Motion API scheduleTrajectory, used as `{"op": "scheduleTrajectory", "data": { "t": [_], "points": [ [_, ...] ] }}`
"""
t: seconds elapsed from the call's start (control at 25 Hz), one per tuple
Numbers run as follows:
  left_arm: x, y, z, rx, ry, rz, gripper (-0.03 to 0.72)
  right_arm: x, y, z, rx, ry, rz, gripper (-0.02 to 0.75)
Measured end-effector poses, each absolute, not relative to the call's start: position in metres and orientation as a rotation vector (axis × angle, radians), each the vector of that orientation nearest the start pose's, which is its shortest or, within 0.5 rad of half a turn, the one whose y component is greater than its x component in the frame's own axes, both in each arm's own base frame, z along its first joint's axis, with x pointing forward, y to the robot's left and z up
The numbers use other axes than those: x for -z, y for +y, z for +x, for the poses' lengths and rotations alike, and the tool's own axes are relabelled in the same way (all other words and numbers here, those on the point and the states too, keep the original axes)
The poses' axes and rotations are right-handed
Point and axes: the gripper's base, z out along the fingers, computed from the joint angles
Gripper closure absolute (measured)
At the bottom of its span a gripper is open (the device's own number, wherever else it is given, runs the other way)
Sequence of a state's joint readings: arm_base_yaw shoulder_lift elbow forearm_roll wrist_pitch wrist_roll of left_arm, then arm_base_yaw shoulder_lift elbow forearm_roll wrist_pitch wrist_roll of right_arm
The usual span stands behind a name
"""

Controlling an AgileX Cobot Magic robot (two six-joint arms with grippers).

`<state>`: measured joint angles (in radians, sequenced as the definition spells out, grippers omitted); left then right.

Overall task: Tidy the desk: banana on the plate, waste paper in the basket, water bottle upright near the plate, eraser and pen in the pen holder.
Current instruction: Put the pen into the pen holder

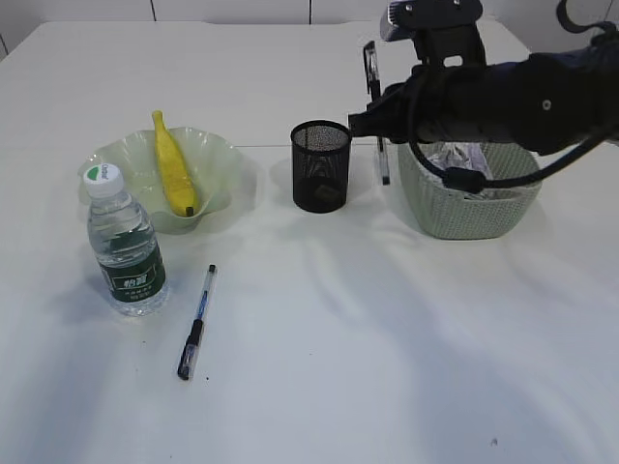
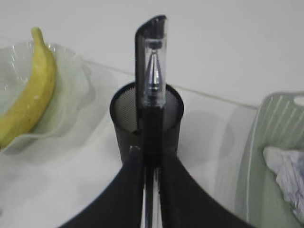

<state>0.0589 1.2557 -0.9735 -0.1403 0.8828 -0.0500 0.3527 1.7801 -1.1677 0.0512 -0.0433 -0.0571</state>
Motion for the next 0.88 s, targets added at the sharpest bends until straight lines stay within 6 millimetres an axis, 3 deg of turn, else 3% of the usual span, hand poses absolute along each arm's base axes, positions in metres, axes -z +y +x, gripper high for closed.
{"op": "scheduleTrajectory", "data": {
  "t": [0.48,0.88],
  "points": [
    [-0.297,0.004,0.243,0.170,2.634,-0.225,0.225,-0.248,0.165,0.448,-0.212,1.860,-0.367,0.696],
    [-0.297,0.004,0.243,0.170,2.634,-0.225,0.226,-0.224,0.176,0.479,-0.241,1.785,-0.325,0.696]
  ]
}}
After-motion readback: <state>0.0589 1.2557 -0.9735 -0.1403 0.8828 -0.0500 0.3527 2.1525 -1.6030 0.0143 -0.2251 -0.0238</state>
